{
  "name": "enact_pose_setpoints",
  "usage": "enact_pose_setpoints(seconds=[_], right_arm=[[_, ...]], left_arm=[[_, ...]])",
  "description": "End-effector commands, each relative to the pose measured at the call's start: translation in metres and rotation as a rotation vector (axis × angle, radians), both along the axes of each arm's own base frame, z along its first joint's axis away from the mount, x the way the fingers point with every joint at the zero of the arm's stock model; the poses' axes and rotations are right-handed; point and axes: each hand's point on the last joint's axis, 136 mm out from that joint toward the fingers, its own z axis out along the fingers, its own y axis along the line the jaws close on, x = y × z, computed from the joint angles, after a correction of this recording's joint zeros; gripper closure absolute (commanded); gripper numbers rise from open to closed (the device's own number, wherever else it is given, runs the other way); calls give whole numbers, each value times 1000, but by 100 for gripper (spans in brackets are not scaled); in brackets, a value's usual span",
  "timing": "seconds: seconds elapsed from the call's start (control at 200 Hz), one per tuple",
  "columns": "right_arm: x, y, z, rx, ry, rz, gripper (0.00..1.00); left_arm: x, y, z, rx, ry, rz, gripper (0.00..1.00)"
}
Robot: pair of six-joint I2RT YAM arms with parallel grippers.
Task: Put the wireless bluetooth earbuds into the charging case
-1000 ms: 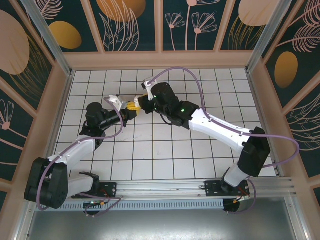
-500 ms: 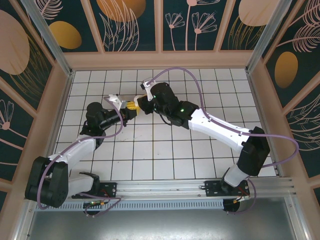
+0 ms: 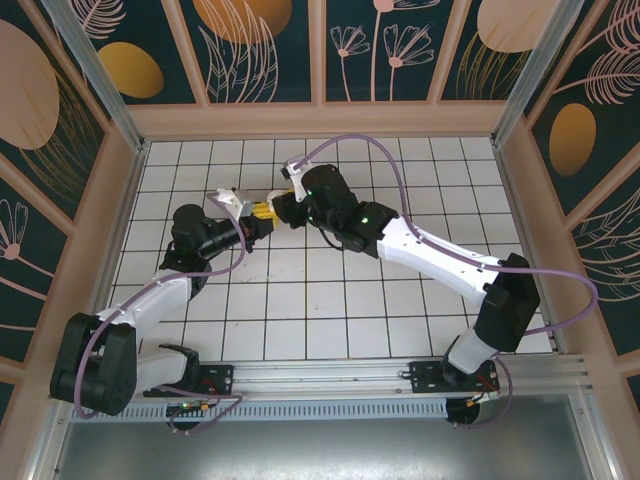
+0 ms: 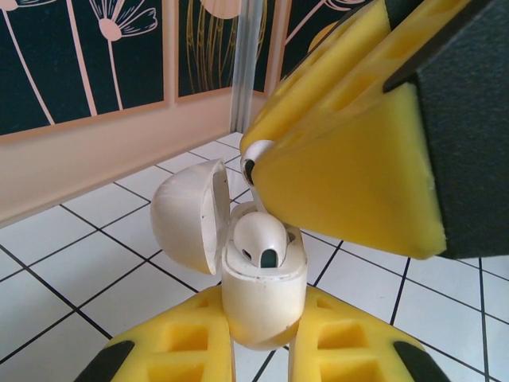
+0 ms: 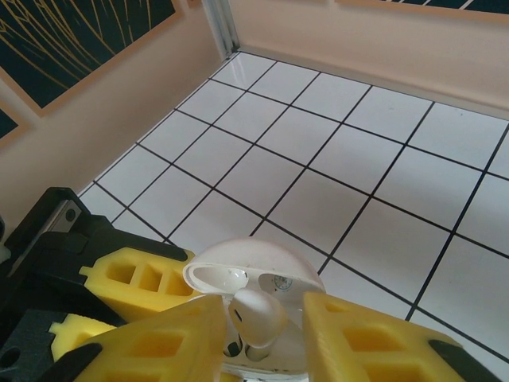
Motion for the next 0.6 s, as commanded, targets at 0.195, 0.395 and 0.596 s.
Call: enact_pose_setpoints(seconds=[0.195,0.395,0.596], right_arm=[[-7,1,30,102,4,34,57],[-10,0,45,163,2,60,52],[-13,-7,63,219,-13,65,46]], left_arm=[[-1,-2,32,-33,-103,-10,90],[-1,-2,31,-34,-101,-10,90],[-1,-1,30,-32,-98,-9,90]])
